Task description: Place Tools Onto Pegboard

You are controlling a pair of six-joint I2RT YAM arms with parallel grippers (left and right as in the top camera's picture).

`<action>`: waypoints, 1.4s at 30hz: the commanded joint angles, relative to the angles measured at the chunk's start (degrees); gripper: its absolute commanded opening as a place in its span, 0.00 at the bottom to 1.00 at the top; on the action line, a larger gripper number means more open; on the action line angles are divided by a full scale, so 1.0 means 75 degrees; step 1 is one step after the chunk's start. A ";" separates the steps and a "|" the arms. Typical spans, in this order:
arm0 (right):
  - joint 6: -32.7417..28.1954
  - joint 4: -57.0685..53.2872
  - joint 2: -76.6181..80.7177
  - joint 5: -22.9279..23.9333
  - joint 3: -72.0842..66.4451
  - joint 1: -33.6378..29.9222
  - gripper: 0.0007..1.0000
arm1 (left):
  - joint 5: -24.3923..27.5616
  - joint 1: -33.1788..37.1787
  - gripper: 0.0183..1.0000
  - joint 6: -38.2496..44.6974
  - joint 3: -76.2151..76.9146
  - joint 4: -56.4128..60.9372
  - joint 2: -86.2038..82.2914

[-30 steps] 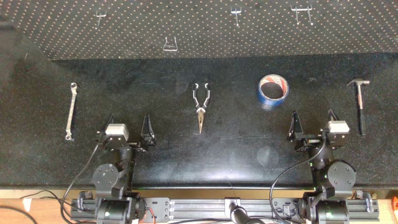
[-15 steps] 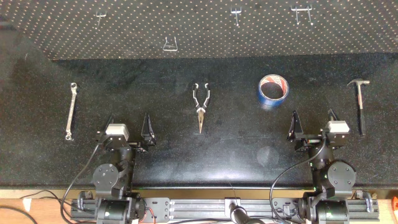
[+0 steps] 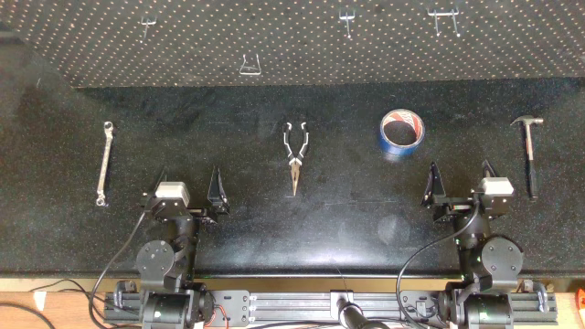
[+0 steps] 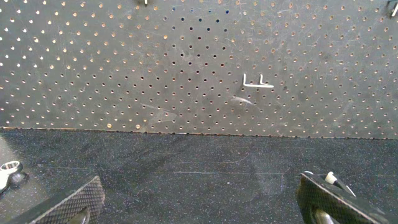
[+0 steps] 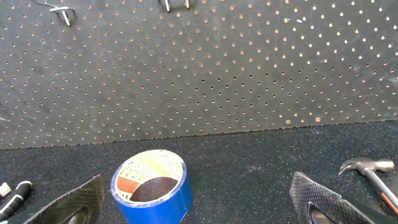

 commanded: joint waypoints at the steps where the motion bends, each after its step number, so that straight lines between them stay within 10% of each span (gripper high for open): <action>1: 0.0082 -0.0041 -0.0085 0.0125 -0.0035 0.0058 0.98 | -0.0003 0.0038 0.99 0.0099 -0.0020 -0.0038 -0.0058; 42: 0.0082 -0.0041 -0.0085 0.0125 -0.0035 0.0058 0.98 | 0.0338 0.0026 0.99 0.0574 -0.0020 -0.0012 0.0064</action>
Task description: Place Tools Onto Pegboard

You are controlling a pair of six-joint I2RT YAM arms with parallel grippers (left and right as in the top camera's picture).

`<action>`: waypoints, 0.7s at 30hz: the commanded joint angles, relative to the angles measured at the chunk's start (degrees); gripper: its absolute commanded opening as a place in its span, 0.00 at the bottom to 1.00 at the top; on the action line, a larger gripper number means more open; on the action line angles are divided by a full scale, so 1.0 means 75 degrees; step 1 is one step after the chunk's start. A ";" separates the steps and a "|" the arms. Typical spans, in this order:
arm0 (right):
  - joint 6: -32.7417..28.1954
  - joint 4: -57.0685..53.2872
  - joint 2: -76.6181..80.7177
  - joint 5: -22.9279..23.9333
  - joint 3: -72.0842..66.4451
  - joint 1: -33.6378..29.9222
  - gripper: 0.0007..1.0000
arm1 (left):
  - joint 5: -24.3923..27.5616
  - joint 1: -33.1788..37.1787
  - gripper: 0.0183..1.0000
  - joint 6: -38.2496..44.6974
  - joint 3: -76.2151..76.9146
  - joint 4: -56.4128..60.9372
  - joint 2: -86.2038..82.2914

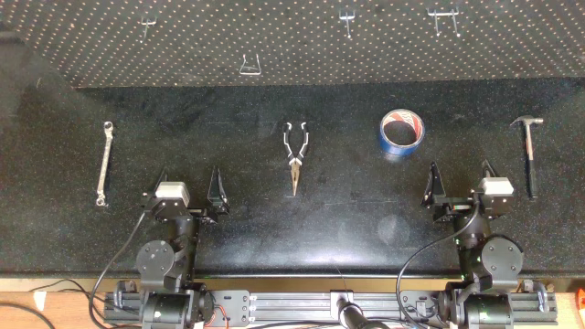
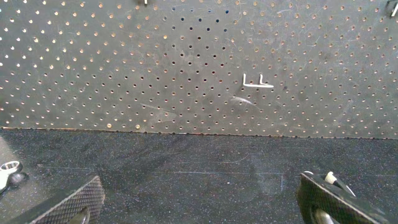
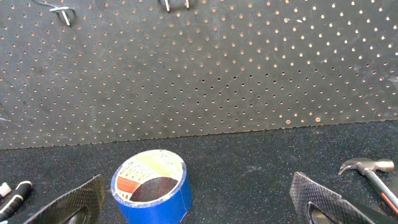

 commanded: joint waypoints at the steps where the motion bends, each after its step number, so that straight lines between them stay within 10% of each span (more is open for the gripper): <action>1: 0.0082 -0.0041 -0.0085 0.0125 -0.0035 0.0058 0.98 | 0.0530 0.0052 0.99 0.1300 0.0079 -0.0029 0.0411; 10: 0.0082 -0.0041 -0.0085 0.0125 -0.0035 0.0058 0.98 | -0.0525 0.2742 1.00 0.2072 0.4610 -0.4074 0.6292; 21: 0.0082 -0.0041 -0.0085 0.0125 -0.0035 0.0058 0.98 | 0.0105 0.5613 1.00 0.5251 0.8644 -0.6076 1.1476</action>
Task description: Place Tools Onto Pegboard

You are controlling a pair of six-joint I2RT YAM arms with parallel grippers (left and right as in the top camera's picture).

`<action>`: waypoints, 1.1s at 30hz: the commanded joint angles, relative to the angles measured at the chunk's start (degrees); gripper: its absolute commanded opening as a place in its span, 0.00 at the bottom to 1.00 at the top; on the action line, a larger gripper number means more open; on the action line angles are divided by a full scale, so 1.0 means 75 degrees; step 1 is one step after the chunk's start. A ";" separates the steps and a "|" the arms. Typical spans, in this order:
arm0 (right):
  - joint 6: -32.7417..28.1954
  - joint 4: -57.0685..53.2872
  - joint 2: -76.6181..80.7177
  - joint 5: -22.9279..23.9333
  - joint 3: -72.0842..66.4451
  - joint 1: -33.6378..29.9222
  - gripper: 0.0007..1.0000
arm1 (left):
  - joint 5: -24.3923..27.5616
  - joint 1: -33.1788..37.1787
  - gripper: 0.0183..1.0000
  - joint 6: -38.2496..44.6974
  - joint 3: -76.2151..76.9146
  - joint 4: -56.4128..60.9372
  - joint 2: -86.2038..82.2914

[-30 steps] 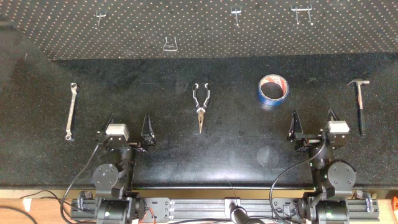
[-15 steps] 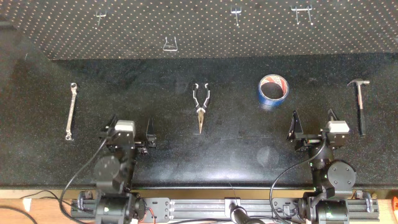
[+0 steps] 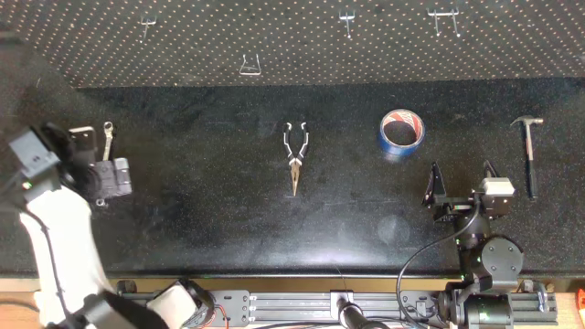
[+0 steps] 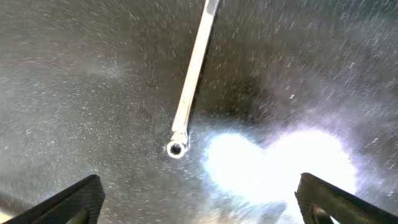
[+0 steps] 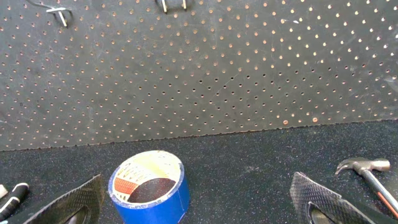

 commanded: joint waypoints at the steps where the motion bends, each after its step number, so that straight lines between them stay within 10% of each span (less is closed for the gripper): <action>1: 0.0082 -0.0026 -0.0055 0.0067 -0.0032 0.0058 0.98 | 0.0612 0.0463 0.99 0.1408 0.1355 -0.0589 0.1524; 29: 0.0082 -0.0026 -0.0055 0.0067 -0.0032 0.0058 0.98 | 0.0726 0.0463 0.99 0.2034 0.2594 -0.0804 0.4771; 33: 0.0082 -0.0026 -0.0055 0.0067 -0.0032 0.0058 0.97 | 0.0901 0.0463 0.19 0.1996 0.2591 -0.0804 0.4820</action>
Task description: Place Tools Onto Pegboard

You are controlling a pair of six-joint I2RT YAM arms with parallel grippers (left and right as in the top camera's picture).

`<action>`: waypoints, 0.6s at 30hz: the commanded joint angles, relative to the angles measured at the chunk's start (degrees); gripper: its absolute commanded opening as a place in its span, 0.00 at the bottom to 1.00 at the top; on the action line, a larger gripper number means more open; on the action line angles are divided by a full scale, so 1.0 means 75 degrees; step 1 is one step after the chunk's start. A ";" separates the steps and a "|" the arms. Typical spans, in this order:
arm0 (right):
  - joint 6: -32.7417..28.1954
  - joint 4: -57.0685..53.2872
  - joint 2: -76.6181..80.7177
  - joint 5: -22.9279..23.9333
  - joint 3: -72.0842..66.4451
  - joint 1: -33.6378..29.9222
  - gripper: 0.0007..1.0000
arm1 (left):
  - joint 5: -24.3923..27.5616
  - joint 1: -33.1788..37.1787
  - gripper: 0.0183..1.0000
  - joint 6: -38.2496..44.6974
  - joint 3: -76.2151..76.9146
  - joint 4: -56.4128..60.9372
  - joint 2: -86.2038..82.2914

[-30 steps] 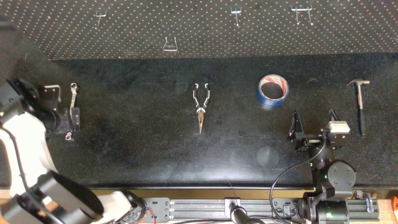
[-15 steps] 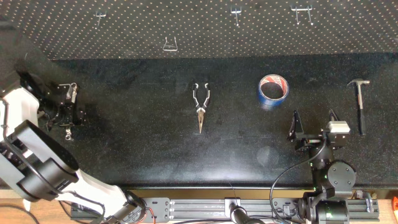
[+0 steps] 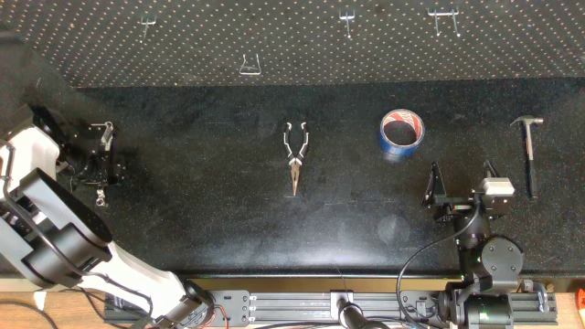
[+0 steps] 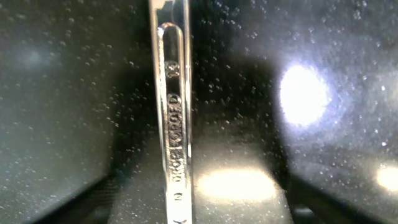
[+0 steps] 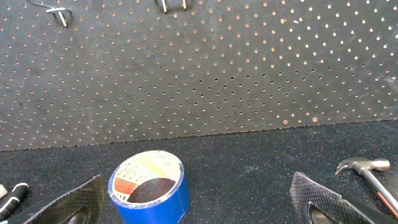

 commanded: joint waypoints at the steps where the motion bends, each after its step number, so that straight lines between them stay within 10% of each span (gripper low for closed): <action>1: 0.0082 -0.0026 -0.0055 0.0067 -0.0032 0.0058 0.98 | 0.0230 0.0026 0.01 0.0082 0.0108 0.0015 0.0230; 9: 0.0082 -0.0026 -0.0055 0.0067 -0.0032 0.0058 0.98 | 0.0323 -0.0026 0.01 -0.1247 0.0108 0.0009 -0.0446; 18: 0.0082 -0.0026 -0.0055 0.0067 -0.0032 0.0058 0.98 | 0.1029 -0.1186 0.01 -0.2882 -0.1880 0.2582 -0.6181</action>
